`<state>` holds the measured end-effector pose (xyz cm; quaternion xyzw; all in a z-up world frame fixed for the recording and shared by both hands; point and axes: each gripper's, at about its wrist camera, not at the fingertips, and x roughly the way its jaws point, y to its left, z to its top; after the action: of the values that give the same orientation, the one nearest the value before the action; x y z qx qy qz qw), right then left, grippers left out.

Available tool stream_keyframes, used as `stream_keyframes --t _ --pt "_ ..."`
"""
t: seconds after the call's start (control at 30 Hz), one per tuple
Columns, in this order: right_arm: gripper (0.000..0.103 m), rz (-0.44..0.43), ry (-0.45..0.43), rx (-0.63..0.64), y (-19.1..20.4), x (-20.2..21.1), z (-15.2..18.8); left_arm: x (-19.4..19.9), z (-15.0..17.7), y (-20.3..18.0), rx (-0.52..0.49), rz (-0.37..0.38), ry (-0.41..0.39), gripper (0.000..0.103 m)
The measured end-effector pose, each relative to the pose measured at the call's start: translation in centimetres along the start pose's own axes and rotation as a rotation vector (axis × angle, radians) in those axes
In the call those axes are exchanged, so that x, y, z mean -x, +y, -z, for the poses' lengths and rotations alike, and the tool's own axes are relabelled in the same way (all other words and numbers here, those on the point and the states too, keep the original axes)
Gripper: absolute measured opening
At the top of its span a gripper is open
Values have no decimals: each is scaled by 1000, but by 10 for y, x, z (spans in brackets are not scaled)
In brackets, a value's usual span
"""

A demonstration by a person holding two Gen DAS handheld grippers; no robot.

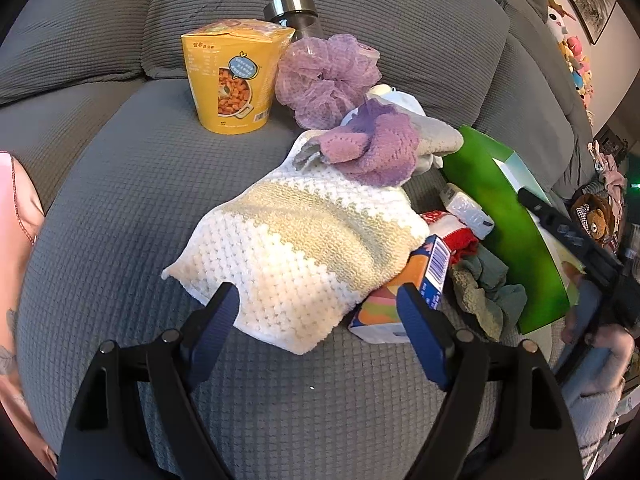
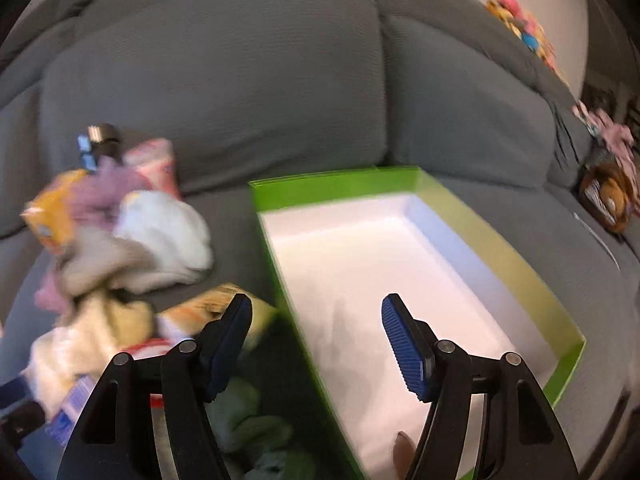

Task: Organize soft objects

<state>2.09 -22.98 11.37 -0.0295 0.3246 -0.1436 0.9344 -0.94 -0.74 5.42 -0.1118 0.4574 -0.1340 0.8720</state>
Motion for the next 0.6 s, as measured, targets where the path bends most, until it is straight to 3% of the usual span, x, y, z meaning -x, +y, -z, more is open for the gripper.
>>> stream_keyframes --t 0.03,0.13,0.23,0.33,0.37,0.53,0.6 --pt "84 -16 -26 1 3 11 -2 0 0 0 1 2 -2 80" --pt "86 -121 -28 -21 9 34 -7 1 0 -1 10 17 3 82" --pt "86 -309 64 -56 18 27 -8 -1 1 -2 17 38 16 83" --pt "85 -399 151 -70 33 14 -1 -3 2 -4 24 47 19 83" --pt "83 -419 181 -68 40 8 1 -4 4 -6 23 55 18 82" --pt "36 -495 281 -3 76 -13 13 -9 8 -16 -2 78 41 75" --pt "36 -487 313 25 85 -22 20 -11 11 -19 -12 100 52 73"
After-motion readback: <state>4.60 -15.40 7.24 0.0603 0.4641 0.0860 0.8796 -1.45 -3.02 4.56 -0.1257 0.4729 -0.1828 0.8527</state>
